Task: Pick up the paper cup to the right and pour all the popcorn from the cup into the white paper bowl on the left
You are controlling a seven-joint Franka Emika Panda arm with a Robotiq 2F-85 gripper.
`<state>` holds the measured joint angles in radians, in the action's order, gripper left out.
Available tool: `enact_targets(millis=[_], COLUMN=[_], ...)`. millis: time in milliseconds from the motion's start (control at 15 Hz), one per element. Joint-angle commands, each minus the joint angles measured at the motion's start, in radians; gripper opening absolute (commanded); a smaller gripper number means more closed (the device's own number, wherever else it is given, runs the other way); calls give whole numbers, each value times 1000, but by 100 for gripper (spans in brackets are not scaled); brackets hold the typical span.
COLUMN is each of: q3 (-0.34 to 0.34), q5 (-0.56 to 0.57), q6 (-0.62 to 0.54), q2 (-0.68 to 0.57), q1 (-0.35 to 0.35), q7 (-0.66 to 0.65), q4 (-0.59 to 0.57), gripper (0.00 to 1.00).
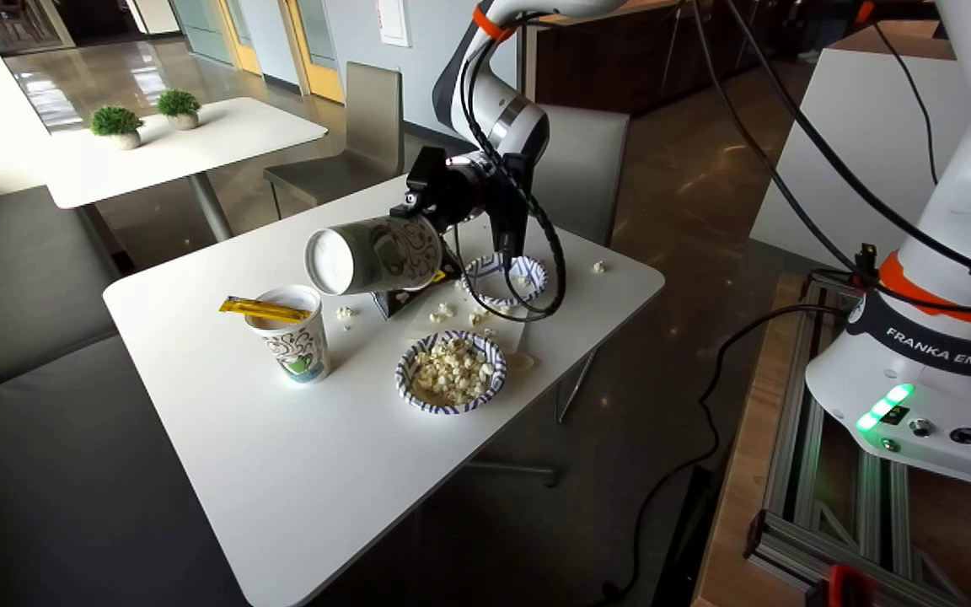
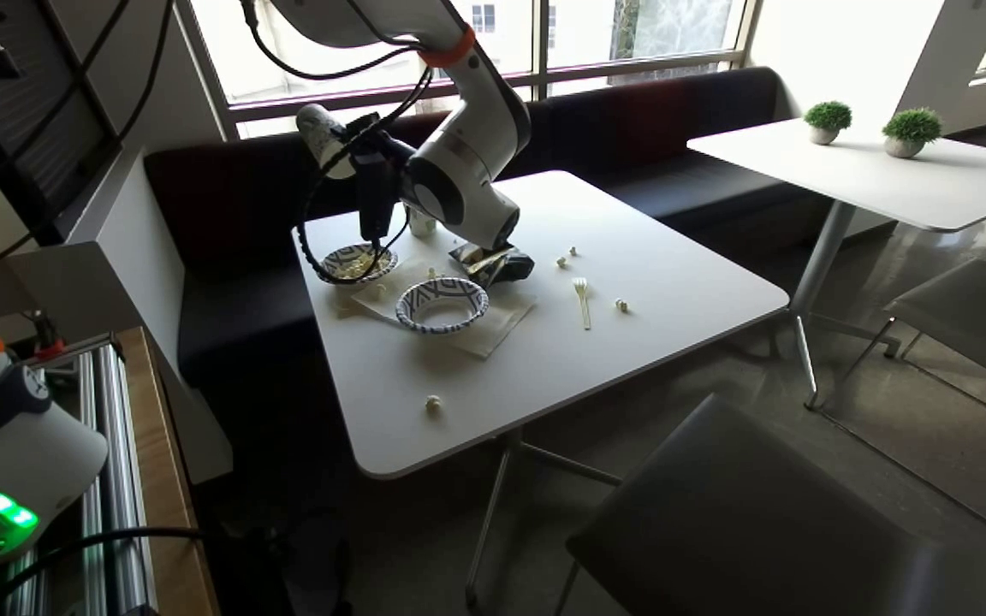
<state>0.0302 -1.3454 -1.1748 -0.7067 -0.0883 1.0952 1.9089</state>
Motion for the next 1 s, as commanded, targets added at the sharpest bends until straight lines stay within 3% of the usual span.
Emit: enact_targets(millis=[0,533,933], q3=[-20,-96,-88], q5=[-23,64,172], q6=[-1,-212,-479], q2=[-13,233,416], q1=[24,73,111], q7=[-24,-26,-117], q4=[-11,84,144], gripper=[1,1,1])
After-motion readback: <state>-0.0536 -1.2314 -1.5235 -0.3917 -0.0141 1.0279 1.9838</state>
